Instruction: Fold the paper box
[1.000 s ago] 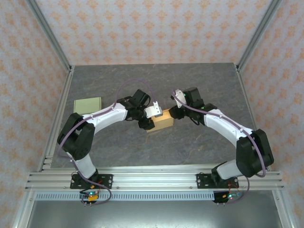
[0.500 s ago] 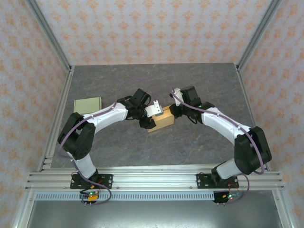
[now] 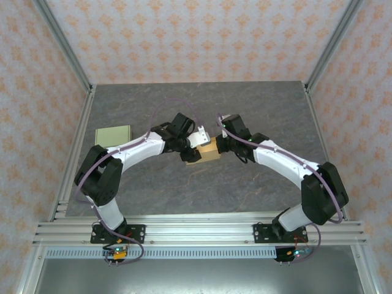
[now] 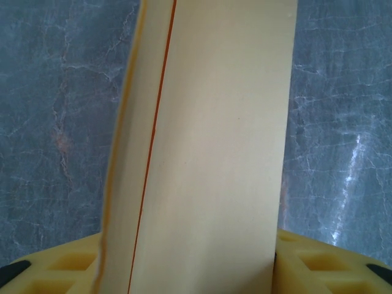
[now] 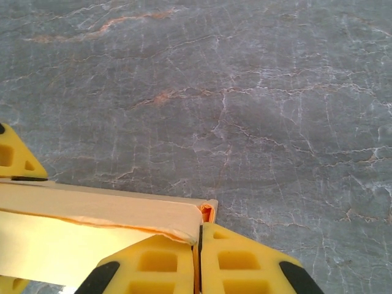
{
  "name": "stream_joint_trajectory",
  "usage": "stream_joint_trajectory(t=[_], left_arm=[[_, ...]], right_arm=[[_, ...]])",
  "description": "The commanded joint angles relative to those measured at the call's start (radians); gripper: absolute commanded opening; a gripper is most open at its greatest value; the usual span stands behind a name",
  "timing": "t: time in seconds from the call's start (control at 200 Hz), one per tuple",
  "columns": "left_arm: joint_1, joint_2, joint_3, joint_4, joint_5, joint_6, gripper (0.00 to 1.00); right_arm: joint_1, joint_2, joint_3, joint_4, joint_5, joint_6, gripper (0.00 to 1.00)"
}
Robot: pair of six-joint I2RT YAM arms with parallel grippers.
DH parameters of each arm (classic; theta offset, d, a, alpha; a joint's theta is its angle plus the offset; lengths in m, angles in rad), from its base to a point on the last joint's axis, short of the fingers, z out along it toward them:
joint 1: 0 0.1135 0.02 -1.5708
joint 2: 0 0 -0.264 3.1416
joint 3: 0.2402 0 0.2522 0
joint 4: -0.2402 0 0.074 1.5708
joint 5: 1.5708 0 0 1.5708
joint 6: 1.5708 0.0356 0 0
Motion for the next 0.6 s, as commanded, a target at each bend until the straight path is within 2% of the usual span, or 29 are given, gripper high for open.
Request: stream_joint_trajectory(t=[0.0,0.205,0.38,0.481,0.596], left_arm=[[0.006,-0.034,-0.040,0.087,-0.055,-0.043,0.53],[0.006,-0.059,-0.092,0.151,-0.040,-0.079,0.54],[0.007,-0.099,-0.111,0.179,-0.070,-0.138,0.60],[0.007,-0.176,-0.151,0.222,-0.089,-0.226,0.61],[0.008,-0.301,-0.225,0.304,-0.173,-0.411,0.63]], right_arm=[[0.017,-0.018,-0.035,-0.002,0.042,0.125,0.09],[0.063,-0.036,-0.072,0.065,0.078,0.223,0.09],[0.066,-0.039,-0.111,0.091,0.125,0.249,0.09],[0.066,-0.037,-0.130,0.102,0.145,0.245,0.09],[0.066,-0.035,-0.137,0.101,0.153,0.243,0.09]])
